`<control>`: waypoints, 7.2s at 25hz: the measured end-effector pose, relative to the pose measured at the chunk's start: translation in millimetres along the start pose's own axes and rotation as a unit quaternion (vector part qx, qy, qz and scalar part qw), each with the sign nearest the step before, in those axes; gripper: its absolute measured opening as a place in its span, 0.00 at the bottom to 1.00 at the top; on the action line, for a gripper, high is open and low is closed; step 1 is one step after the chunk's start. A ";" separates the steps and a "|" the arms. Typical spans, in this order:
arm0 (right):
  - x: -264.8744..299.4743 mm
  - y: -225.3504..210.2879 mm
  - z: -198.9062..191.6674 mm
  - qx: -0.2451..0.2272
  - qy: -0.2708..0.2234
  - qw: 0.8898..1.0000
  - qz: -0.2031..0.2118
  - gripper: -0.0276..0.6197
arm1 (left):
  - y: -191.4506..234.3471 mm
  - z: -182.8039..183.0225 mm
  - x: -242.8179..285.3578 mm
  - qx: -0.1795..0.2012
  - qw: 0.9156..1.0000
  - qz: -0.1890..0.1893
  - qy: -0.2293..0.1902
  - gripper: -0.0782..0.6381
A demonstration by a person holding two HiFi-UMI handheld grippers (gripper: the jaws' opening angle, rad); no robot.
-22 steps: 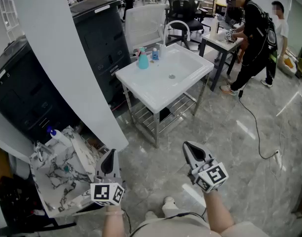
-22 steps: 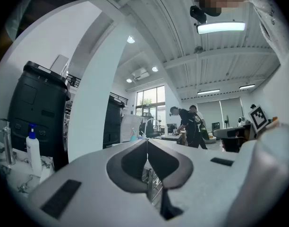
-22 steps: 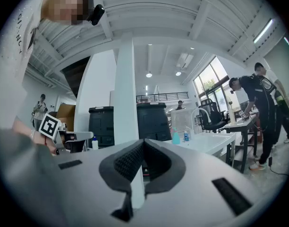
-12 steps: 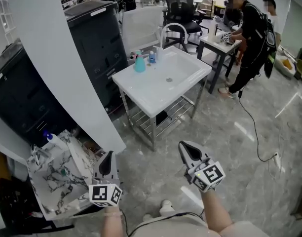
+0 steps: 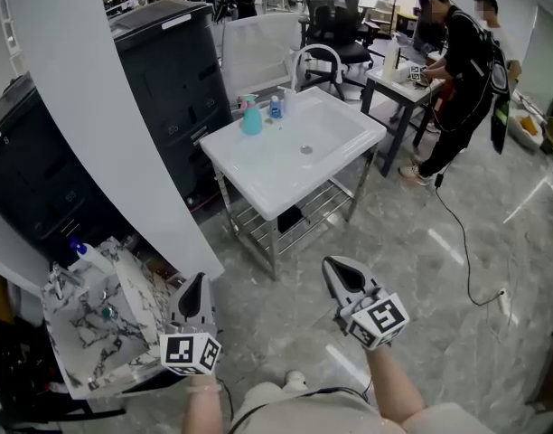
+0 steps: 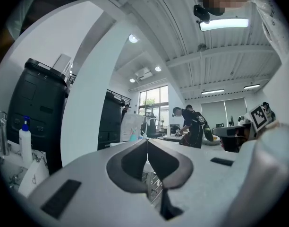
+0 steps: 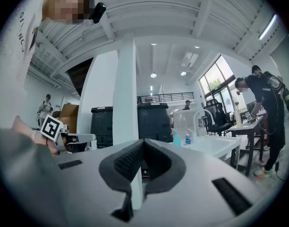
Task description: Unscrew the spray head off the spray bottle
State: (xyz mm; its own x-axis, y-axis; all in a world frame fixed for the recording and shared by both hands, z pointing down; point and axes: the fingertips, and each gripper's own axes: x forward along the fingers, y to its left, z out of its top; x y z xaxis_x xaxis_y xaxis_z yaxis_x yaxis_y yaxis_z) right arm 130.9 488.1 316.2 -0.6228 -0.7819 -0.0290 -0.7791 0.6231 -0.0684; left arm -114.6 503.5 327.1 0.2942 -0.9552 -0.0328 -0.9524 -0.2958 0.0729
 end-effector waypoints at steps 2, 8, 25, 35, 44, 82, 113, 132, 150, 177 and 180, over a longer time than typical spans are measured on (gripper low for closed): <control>-0.8 -4.2 0.1 0.004 -0.003 1.000 0.003 0.05 | -4.3 -3.0 2.4 -0.002 1.000 0.001 0.001 0.12; 2.6 -17.8 -2.1 0.013 -0.003 1.000 -0.002 0.05 | -7.3 -11.1 13.0 -0.008 1.000 0.000 0.008 0.12; 82.2 -84.7 -8.1 0.035 -0.011 0.999 -0.005 0.05 | 19.5 -21.0 112.6 -0.014 1.000 -0.006 0.008 0.12; 151.5 -133.2 -13.0 0.044 -0.002 0.999 -0.004 0.05 | 46.7 -25.8 190.3 -0.017 1.000 -0.007 0.018 0.12; 227.3 -176.2 -13.5 0.037 0.007 0.999 0.005 0.05 | 81.5 -31.7 268.0 -0.022 1.000 -0.002 0.022 0.12; 444.5 -310.1 -39.8 0.023 0.066 0.993 0.096 0.05 | 123.2 -64.0 510.4 -0.031 0.999 -0.007 0.037 0.12; 520.4 -329.1 -61.2 0.045 0.088 0.992 0.079 0.05 | 145.0 -111.2 595.7 -0.052 0.990 -0.081 0.102 0.40; 553.4 -327.1 -64.7 0.057 0.084 0.993 0.063 0.05 | 124.7 -150.0 673.8 0.079 0.978 -0.124 0.145 0.61; 594.8 -296.0 -32.4 0.181 0.059 0.958 0.214 0.48 | 117.7 -150.5 691.2 0.110 0.974 -0.169 0.106 0.61; 609.8 -290.2 -47.1 0.090 0.161 0.972 0.147 0.58 | 107.3 -162.5 688.9 0.126 0.970 -0.171 0.115 0.60; 611.1 -289.3 -54.9 0.085 0.166 0.973 0.137 0.58 | 107.2 -166.7 686.3 0.137 0.964 -0.185 0.130 0.61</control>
State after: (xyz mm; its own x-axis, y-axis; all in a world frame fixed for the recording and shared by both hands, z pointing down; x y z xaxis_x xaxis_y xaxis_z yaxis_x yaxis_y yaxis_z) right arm -28.2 -168.9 373.0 -0.8161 -0.5197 0.2527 -0.5752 0.7725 -0.2692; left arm -1.6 -185.3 478.7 0.5932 -0.7658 0.2483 -0.7539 -0.6366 -0.1624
